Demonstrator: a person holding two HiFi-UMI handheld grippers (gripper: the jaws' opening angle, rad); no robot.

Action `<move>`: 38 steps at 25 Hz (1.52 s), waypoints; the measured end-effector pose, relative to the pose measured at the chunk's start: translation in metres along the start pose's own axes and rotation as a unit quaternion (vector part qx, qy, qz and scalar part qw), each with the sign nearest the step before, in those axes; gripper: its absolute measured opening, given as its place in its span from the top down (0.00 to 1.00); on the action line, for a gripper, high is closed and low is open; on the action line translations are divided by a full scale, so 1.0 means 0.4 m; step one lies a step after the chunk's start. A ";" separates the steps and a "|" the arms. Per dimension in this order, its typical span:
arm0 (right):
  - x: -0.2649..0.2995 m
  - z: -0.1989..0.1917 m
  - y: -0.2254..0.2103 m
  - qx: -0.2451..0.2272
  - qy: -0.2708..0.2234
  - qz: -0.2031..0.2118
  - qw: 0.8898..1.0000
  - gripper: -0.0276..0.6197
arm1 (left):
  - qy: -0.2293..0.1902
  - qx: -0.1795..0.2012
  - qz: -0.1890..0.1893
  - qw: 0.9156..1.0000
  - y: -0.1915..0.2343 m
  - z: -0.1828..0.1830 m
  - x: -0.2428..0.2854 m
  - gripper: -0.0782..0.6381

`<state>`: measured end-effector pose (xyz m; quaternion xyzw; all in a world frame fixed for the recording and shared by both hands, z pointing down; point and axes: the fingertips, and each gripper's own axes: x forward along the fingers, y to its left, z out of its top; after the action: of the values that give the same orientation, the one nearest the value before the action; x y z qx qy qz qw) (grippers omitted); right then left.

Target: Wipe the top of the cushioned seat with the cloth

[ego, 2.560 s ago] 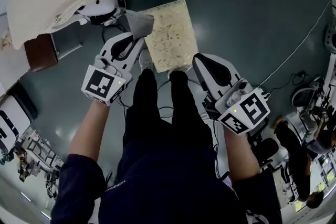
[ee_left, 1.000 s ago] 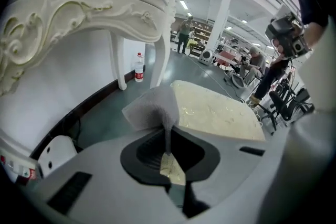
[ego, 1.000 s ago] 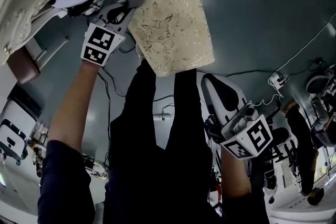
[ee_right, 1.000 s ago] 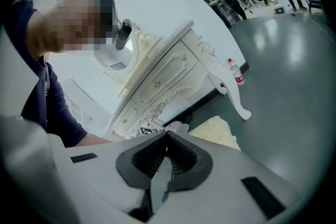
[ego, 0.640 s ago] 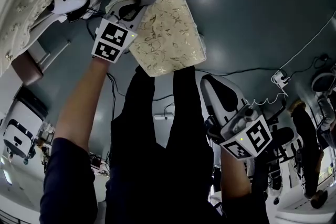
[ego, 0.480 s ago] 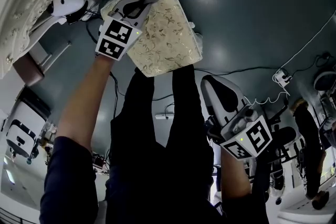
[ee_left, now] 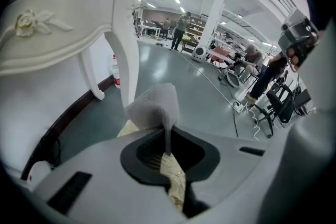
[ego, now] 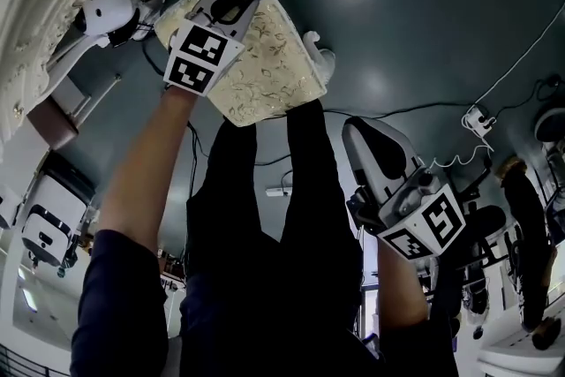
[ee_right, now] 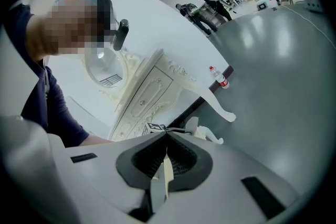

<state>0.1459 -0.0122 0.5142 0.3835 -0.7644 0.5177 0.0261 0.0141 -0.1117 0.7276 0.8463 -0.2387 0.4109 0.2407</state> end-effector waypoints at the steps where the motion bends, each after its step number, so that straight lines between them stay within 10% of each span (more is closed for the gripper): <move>1: 0.004 0.001 0.006 -0.002 0.000 0.001 1.000 0.92 | -0.003 0.001 0.001 1.000 0.000 -0.001 -0.012 0.85; 25: 0.255 -0.217 0.336 -0.049 0.065 0.052 0.995 0.92 | -0.028 -0.067 -0.005 0.997 -0.057 -0.407 -0.341 0.85; 38: 0.171 -0.193 0.263 -0.042 0.046 0.023 0.998 0.92 | -0.006 -0.021 -0.034 0.999 -0.109 -0.356 -0.232 0.85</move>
<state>0.0055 0.0300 0.4986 0.3405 -0.7918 0.5028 0.0653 -0.0930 0.0269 0.7211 0.8512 -0.2197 0.3924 0.2705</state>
